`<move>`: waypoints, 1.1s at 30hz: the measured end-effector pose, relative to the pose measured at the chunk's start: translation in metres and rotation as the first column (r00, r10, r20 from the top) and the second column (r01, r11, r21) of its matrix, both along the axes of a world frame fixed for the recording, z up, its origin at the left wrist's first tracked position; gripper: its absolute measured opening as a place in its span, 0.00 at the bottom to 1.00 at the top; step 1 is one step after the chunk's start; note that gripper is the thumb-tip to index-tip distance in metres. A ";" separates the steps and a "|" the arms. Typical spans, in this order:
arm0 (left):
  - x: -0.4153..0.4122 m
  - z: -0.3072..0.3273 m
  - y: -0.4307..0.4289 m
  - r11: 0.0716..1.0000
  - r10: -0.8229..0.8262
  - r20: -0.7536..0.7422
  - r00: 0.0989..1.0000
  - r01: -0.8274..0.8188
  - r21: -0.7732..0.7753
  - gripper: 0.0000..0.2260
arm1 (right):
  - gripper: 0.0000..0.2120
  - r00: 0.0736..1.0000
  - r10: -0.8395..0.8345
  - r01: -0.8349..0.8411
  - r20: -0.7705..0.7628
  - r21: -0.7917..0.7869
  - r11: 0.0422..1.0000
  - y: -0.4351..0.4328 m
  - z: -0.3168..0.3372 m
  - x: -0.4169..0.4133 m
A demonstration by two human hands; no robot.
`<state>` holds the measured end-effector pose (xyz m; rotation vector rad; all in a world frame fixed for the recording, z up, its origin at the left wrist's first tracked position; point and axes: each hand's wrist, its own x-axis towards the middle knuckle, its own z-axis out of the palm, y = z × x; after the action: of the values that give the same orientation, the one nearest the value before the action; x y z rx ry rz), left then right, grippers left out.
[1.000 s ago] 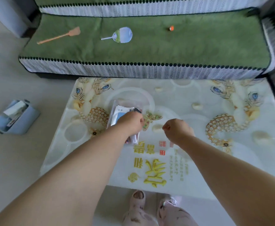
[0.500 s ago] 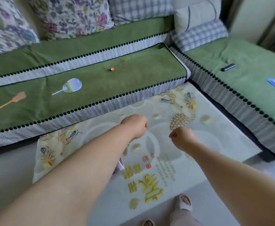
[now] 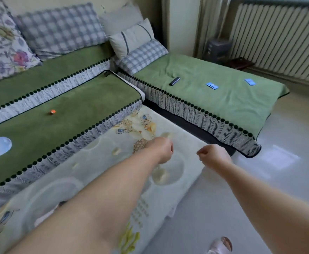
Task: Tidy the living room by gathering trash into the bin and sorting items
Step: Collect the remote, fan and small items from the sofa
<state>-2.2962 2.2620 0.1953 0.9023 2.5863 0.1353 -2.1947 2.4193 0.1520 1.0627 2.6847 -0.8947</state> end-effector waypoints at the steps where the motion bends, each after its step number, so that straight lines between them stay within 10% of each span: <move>1: 0.004 -0.001 0.026 1.000 -0.009 0.006 1.000 0.009 -0.004 0.10 | 0.14 1.000 -0.028 0.028 -0.008 -0.007 1.000 0.025 0.001 0.008; 16: 0.015 -0.016 0.283 0.998 -0.063 0.024 0.998 0.063 -0.010 0.09 | 0.12 0.989 -0.140 0.143 0.048 -0.058 0.988 0.286 -0.001 0.035; 33: -0.156 -0.046 0.483 0.992 -0.126 0.177 0.976 0.130 -0.009 0.08 | 0.12 0.947 -0.319 0.321 0.039 -0.154 0.934 0.476 -0.007 -0.099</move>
<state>-2.4524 2.7450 0.1490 0.9996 2.3564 0.1454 -2.2935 2.8951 0.1452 1.4881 2.4176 -1.1253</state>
